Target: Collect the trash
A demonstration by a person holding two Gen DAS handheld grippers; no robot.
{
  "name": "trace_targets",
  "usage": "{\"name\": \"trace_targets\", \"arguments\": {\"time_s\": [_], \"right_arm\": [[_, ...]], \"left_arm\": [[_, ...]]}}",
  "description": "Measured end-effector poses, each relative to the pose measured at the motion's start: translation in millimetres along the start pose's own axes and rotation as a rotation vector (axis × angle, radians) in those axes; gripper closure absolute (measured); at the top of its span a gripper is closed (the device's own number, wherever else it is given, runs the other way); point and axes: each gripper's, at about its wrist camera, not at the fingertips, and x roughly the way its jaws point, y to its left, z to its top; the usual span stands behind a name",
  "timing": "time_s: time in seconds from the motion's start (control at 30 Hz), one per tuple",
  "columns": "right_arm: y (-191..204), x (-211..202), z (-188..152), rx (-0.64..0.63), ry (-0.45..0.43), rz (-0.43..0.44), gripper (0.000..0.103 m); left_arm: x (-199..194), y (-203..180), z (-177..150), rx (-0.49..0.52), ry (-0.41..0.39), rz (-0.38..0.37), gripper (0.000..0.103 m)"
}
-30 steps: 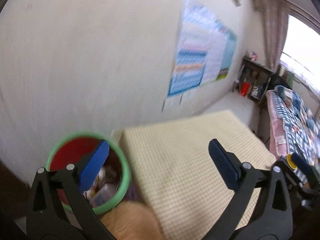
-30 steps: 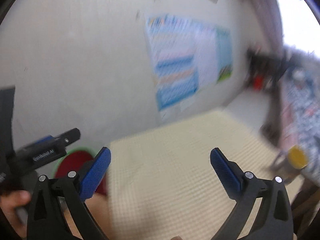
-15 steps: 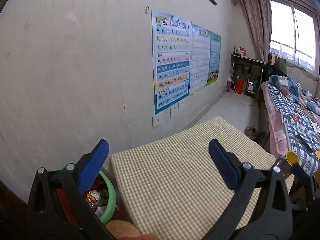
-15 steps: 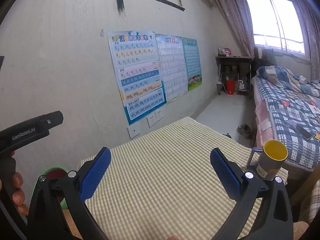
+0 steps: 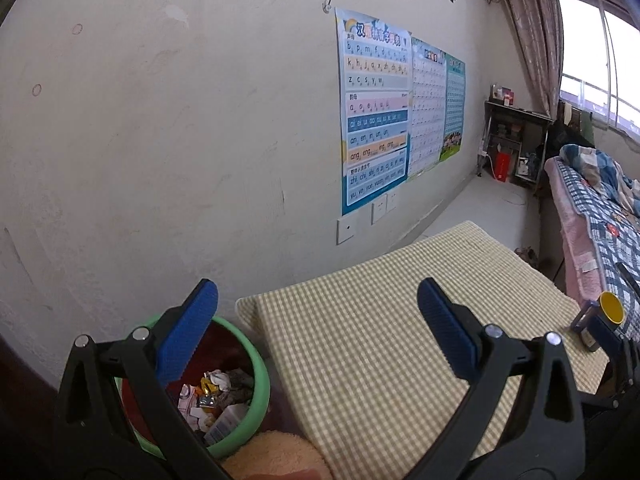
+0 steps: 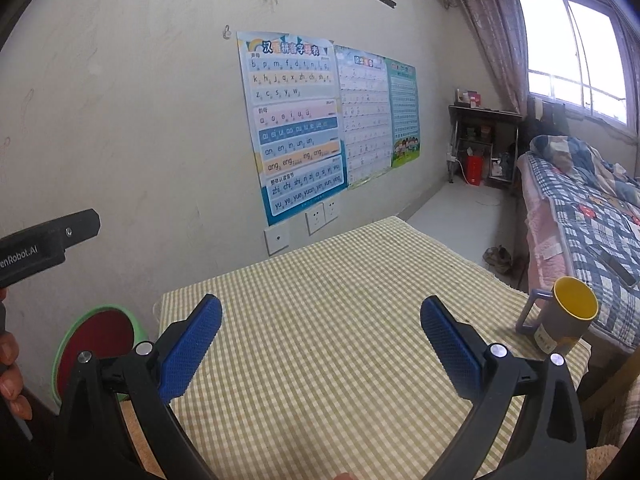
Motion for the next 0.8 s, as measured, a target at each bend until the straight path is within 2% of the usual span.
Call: {"name": "trace_targets", "arguments": {"time_s": [0.13,0.8], "right_arm": [[-4.1,3.4,-2.8,0.009,0.015,-0.005,0.007],[-12.2,3.3,-6.1,0.018,0.02,-0.013,0.007]], "left_arm": [[1.2,2.1,1.4,-0.022,0.013,-0.011,0.005],[3.9,-1.2,-0.2,-0.009,0.029,-0.018,0.005]]}}
